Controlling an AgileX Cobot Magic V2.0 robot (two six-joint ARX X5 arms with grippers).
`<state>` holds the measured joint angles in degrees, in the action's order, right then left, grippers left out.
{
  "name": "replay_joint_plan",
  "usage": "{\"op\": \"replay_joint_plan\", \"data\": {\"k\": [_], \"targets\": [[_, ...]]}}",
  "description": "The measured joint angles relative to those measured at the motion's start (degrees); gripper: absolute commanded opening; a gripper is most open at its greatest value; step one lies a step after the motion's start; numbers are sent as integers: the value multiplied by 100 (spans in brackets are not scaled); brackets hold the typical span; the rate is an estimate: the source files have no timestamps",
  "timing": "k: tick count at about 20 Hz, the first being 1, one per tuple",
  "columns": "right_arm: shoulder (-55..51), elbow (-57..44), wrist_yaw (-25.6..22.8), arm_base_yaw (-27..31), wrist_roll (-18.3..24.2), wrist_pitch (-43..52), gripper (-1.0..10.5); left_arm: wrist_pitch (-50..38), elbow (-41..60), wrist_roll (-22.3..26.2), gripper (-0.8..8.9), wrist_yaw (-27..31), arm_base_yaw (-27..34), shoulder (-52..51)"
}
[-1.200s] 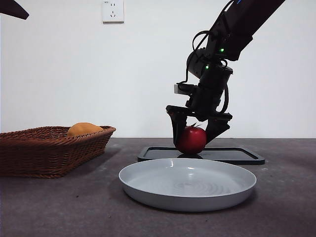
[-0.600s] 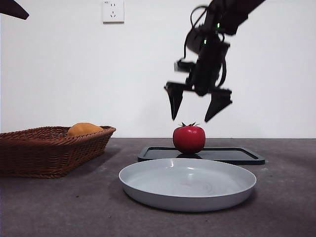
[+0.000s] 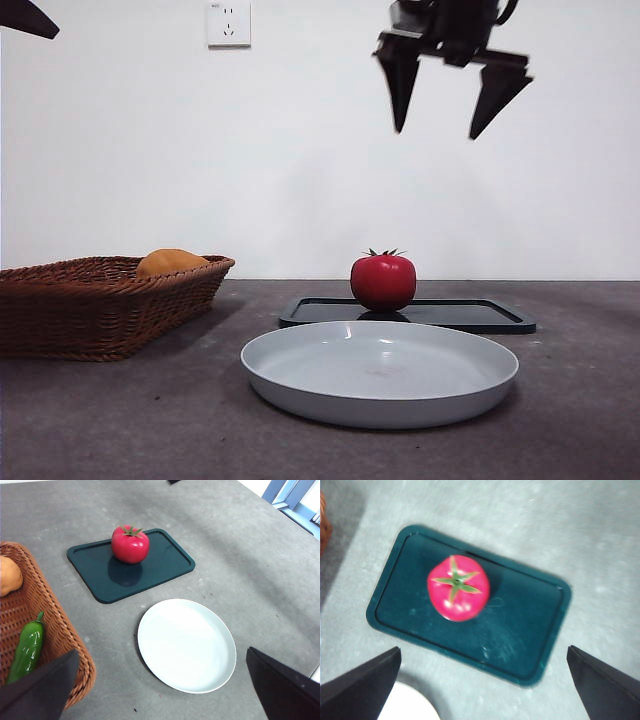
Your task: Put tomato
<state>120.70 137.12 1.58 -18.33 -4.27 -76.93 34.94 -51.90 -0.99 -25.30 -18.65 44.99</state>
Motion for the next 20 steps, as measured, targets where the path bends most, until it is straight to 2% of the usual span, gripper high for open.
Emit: {"op": "replay_joint_plan", "data": {"k": [4,9,16,18,20], "targets": [[-1032,-1014,-63,208,0,0,737,0,0,0,630,2,0,0],[-2715,-3265,-118,225,0,120,737,0,0,0,630,2,0,0],[-5576,-7300,374,24,0,2468,737,-2,0,0,630,2,0,0],[-6452,-8264,741,-74,0,3259,737,0,0,0,630,2,0,0],[-7263,-8983,741,-195,-2,3665,737,0,0,0,630,2,0,0]]}}
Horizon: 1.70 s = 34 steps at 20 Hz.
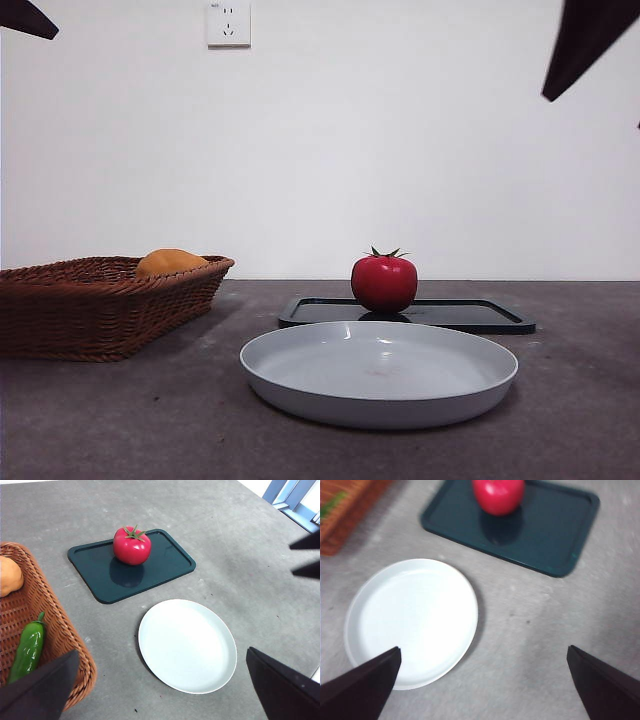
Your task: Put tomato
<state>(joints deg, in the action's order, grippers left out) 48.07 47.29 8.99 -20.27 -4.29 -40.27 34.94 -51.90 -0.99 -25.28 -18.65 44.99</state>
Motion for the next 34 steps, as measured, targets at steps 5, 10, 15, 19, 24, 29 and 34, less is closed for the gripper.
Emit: {"op": "replay_joint_plan", "data": {"k": [5,10,15,19,24,29,34], "targets": [[-1473,-944,-691,-35,-179,326,737,0,0,0,630,0,0,0],[-2002,-953,-748,-33,-415,367,737,0,0,0,625,2,0,0],[-2031,-953,-750,-33,-479,367,677,-2,0,2,317,0,0,0],[-2031,-953,-748,-33,-511,369,28,-11,0,-20,7,0,0,0],[-2031,-953,-750,-33,-514,393,28,2,0,-22,7,2,0,-7],[-2031,-953,-750,-33,-511,393,28,2,0,-22,7,2,0,-7],[-2031,-953,-750,-33,-514,396,28,2,0,-22,7,2,48,-118]]}}
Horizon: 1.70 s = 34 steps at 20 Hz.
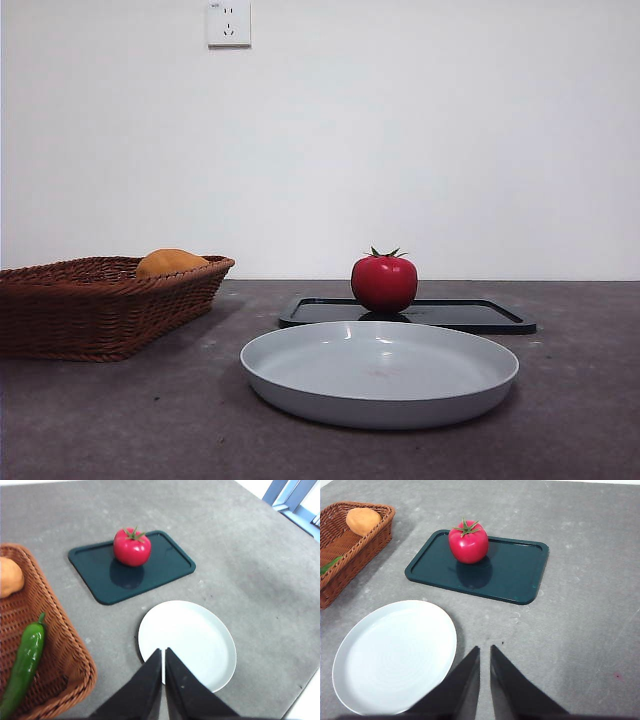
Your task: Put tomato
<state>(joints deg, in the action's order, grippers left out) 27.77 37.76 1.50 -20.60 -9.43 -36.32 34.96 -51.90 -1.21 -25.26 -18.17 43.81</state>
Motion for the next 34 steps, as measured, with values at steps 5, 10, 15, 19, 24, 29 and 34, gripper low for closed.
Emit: {"op": "replay_joint_plan", "data": {"k": [5,10,15,19,24,29,34], "targets": [[0,0,0,0,0,0,28,-262,448,109,7,-2,822,-824],[0,0,0,0,0,2,28,-1939,2479,374,7,507,1744,-1849],[0,0,-2,0,0,11,28,-3132,4247,13,7,2166,1790,-2776],[0,0,0,0,0,13,28,-3233,4721,-175,7,2693,1790,-3377],[0,0,0,0,0,13,28,-3053,5005,-256,7,2699,1790,-3768],[0,0,-2,0,2,15,28,-2459,5005,-55,7,2691,1788,-4374],[0,0,0,0,0,31,28,-2441,5005,22,7,2693,1790,-4360]]}}
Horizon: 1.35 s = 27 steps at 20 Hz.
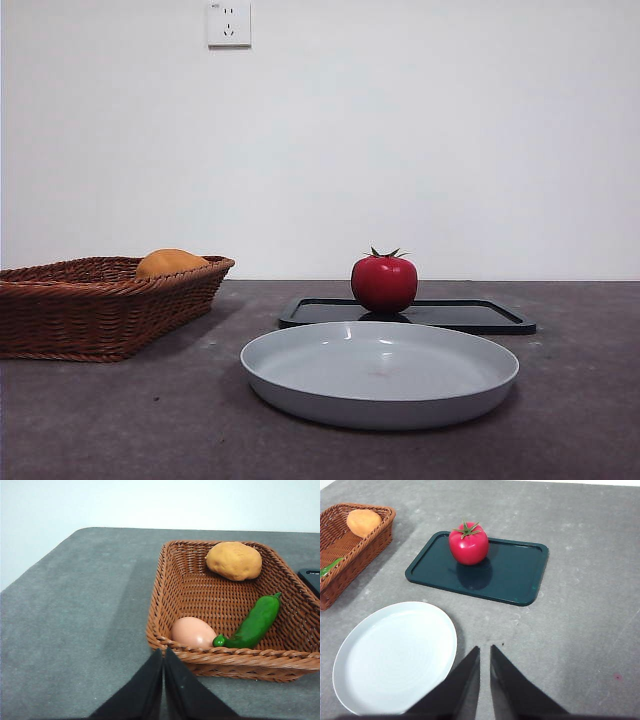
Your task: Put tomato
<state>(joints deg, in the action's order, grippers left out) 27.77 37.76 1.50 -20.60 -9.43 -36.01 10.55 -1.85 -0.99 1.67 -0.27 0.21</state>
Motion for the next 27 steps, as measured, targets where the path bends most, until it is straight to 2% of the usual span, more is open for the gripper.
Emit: {"op": "replay_joint_plan", "data": {"k": [5,14,18,21,24,27], "targets": [[0,0,0,0,0,31,28,-2,0,-282,7,-9,0,0],[0,0,0,0,2,28,28,-2,0,-299,7,-11,0,0],[-76,-4,-166,63,310,87,28,-2,0,-299,7,-11,0,0],[-713,-380,-127,717,616,632,28,-2,0,-299,7,-11,0,0],[-1646,-1537,-157,1657,863,1799,28,-2,0,-299,7,-9,0,0],[-2376,-2634,-157,2186,962,2575,28,-2,0,-299,7,-11,0,0]]}}
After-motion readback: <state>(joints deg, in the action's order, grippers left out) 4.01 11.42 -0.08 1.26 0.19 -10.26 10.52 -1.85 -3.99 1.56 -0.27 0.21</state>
